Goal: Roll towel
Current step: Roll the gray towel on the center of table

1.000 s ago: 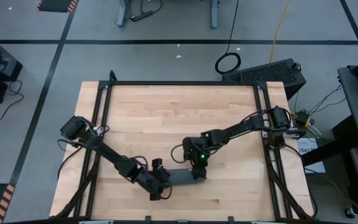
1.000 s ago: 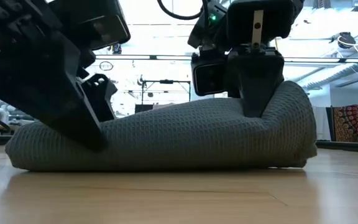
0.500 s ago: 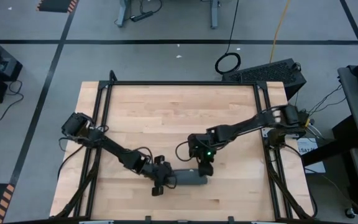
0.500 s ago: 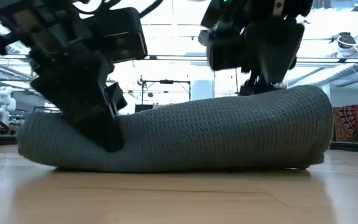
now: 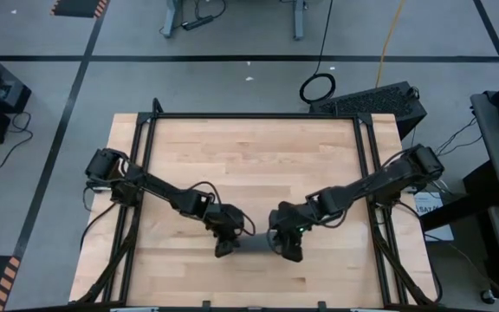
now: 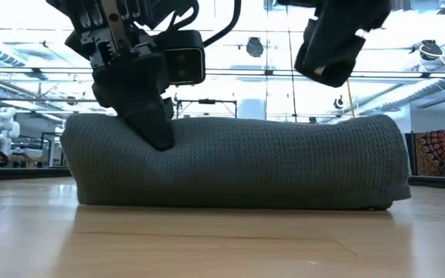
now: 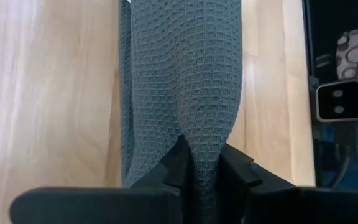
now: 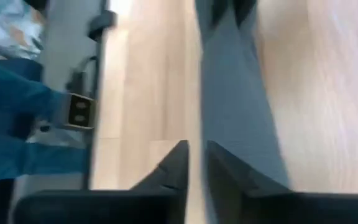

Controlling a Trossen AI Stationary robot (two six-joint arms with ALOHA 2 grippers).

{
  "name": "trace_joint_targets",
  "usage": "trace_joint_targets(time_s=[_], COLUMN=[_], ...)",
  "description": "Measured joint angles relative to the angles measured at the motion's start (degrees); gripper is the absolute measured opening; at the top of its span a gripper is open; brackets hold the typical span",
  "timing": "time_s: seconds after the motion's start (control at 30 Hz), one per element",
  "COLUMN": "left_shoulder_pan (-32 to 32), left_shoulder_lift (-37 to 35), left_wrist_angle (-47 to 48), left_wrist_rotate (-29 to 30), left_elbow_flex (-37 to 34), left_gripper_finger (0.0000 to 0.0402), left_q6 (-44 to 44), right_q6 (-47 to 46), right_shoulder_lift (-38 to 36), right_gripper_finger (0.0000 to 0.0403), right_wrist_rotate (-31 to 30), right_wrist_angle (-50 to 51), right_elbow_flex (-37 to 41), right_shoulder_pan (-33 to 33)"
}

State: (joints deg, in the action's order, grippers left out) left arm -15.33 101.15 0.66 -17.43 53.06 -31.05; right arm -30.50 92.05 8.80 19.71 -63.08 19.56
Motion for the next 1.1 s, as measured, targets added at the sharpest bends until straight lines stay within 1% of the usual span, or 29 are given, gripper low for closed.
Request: trace_joint_targets(time_s=[0.07, 0.13, 0.27, 0.37, 0.5, 0.6, 0.73, 0.87, 0.93, 0.97, 1.0, 1.1], left_shoulder_pan=[-0.01, -0.04, -0.46, -0.97, -2.42, -3.91, -5.32, -5.15, -4.88, -4.87, -4.79, -4.56], left_shoulder_lift=[0.03, 0.03, 0.03, 0.03, 0.03, 0.03, 0.01, 0.01, 0.01, 0.01, 0.01, 0.01], left_wrist_angle=[0.11, 0.26, 1.55, 2.05, 2.01, 1.82, 2.07, 2.48, 2.44, 2.34, 2.23, 2.2], left_wrist_rotate=[0.02, 0.48, 4.61, 5.66, 7.17, 9.24, 14.24, 14.59, 13.28, 12.34, 11.42, 9.01], left_elbow_flex=[0.0, 0.0, 0.02, 0.02, 0.02, 0.02, 0.02, 0.02, 0.02, 0.02, 0.02, 0.02], left_gripper_finger=[0.0055, 0.0059, 0.007, 0.008, 0.0091, 0.0095, 0.0096, 0.0096, 0.0096, 0.0096, 0.0096, 0.0096], left_q6=[1.56, 2.98, 3.57, 5.63, 7.96, 10.12, 10.67, 10.6, 10.45, 10.43, 10.43, 9.92], right_q6=[-0.04, -0.1, -1.35, -2.31, -3.46, -4.88, -5.44, -7.31, -8.26, -8.34, -8.36, -8.2], right_shoulder_lift=[2.17, 4.95, 10.55, 14.28, 17.6, 18.03, 17.15, 14.73, 12.99, 12.08, 11.22, 10.09], right_gripper_finger=[0.0027, 0.0008, 0.0011, 0.0003, 0.0003, 0.0001, 0.0001, 0.0001, 0.0001, 0.0001, 0.0001, 0.0], right_wrist_rotate=[-1.18, -1.28, -1.39, -1.42, -1.24, -1.29, -1.23, 1.19, 1.16, -0.17, -3.03, -16.0], right_wrist_angle=[-1.22, -3.5, -8.0, -10.63, -15.54, -15.28, -14.51, -14.71, -14.83, -15.06, -15.61, -17.93], right_elbow_flex=[-0.01, -0.01, -0.01, 0.03, 0.03, 0.03, 0.03, 0.03, 0.03, 0.03, 0.03, 0.01], right_shoulder_pan=[0.06, 0.06, 0.06, 0.67, 2.04, 2.95, 3.75, 3.99, 4.46, 4.95, 5.52, 7.68])
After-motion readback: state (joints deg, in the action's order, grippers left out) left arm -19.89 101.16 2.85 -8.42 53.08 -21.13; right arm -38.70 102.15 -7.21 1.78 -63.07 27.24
